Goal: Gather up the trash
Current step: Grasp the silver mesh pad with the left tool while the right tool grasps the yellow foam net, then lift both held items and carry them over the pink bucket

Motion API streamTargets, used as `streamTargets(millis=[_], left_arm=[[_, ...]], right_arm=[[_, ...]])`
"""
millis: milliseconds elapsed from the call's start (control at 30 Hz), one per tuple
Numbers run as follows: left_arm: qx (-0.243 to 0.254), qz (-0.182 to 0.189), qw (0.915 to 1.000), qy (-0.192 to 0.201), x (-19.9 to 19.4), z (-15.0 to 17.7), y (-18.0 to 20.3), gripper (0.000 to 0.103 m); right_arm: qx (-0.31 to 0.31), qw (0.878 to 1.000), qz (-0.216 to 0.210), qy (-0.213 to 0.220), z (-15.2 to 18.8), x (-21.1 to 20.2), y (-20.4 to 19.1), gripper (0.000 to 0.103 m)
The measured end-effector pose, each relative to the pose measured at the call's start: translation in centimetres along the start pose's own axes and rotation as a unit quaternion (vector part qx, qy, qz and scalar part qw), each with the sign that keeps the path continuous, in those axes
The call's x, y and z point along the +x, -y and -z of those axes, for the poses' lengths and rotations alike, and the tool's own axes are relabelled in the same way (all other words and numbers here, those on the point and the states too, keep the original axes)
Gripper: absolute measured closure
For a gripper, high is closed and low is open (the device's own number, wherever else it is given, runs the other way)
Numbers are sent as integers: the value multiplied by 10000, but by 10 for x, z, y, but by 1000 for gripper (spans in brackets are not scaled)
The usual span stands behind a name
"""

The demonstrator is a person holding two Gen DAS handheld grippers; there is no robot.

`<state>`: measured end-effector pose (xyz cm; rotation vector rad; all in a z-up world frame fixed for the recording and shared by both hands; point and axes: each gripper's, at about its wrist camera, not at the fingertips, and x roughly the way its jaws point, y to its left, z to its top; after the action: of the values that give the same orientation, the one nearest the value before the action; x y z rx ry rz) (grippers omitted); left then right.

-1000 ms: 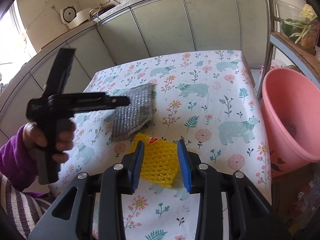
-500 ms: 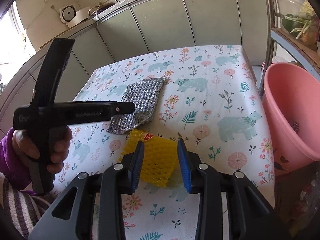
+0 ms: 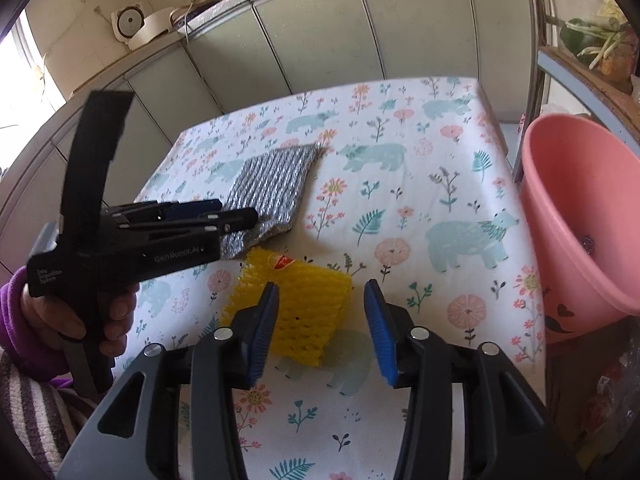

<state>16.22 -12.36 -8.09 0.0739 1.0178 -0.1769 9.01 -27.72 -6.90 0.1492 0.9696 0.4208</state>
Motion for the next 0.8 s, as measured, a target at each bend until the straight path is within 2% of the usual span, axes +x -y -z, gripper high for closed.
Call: streamTargets(millis=[133,200,233,267,300,367,600,800], left_arm=[[58,-50,9999,104,-1,2,2,55],[177,83,9997,131,-3,3,6,68],[198,221,9995,139,-3,3,7,84],[228,336,9991,144,-4,3,8,90],[279,333,9989,178,-5,3,9,92],[315,421,9982,277,-10,3,8,93],[163,662,9947,767,-44,-6,-7,94],[19,831,9901,1133,-70,-16,-16,94]], right_arm=[[-184,9998,62,-83,3,8,-9,58],[-312,9995,23,-75,4,7,-18,58],[-416,9991,39,-115,5,7,-23,60],[-514,9985,57,-173,6,9,-27,73],[-578,9981,81,-193,7,9,-30,77],[-638,9979,64,-92,7,4,-33,91],[-542,9973,40,495,-3,-33,-29,95],[-269,9926,344,1130,-11,-72,-13,95]])
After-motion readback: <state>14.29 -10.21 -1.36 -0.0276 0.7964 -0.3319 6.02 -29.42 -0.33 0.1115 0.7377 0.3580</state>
